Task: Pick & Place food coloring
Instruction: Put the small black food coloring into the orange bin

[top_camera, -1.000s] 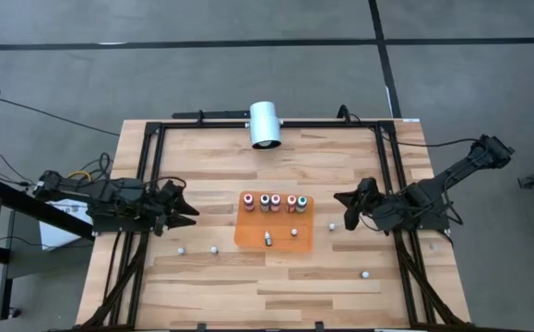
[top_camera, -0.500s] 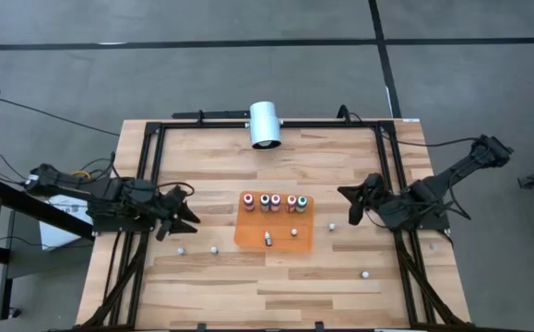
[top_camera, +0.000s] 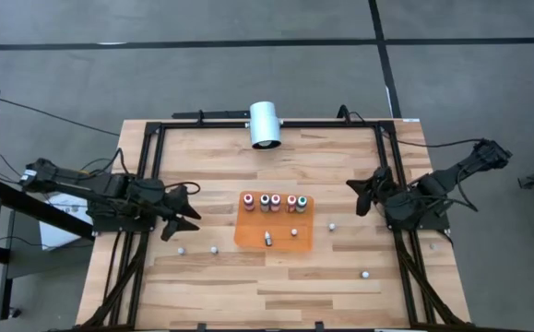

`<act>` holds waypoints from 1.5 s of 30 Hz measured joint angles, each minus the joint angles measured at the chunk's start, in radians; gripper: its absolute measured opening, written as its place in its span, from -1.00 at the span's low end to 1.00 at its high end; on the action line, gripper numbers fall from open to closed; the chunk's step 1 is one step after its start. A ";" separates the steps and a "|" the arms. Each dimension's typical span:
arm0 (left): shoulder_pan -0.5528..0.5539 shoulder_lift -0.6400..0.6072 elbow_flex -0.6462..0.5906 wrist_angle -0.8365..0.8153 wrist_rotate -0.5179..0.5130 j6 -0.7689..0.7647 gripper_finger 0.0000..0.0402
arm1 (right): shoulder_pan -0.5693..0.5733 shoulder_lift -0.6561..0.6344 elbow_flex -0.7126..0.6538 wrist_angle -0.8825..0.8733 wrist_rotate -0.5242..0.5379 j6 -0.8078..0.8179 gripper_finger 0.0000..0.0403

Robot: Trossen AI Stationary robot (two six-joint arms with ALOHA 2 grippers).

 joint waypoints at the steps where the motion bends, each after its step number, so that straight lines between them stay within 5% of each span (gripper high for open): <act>1: 0.000 0.008 0.001 0.000 0.000 0.000 -0.03 | 0.002 -0.017 0.000 -0.003 0.004 -0.017 -1.00; 18: 0.000 0.240 0.127 -0.133 0.012 0.063 -0.03 | 0.118 -0.322 0.000 0.001 0.009 -0.256 -1.00; 33: -0.002 0.435 0.143 -0.124 0.021 0.062 -0.03 | 0.159 -0.335 -0.227 0.410 0.008 -0.307 -1.00; 45: -0.021 0.489 0.143 -0.066 0.031 0.033 -0.03 | 0.157 -0.335 -0.251 0.427 0.012 -0.310 -1.00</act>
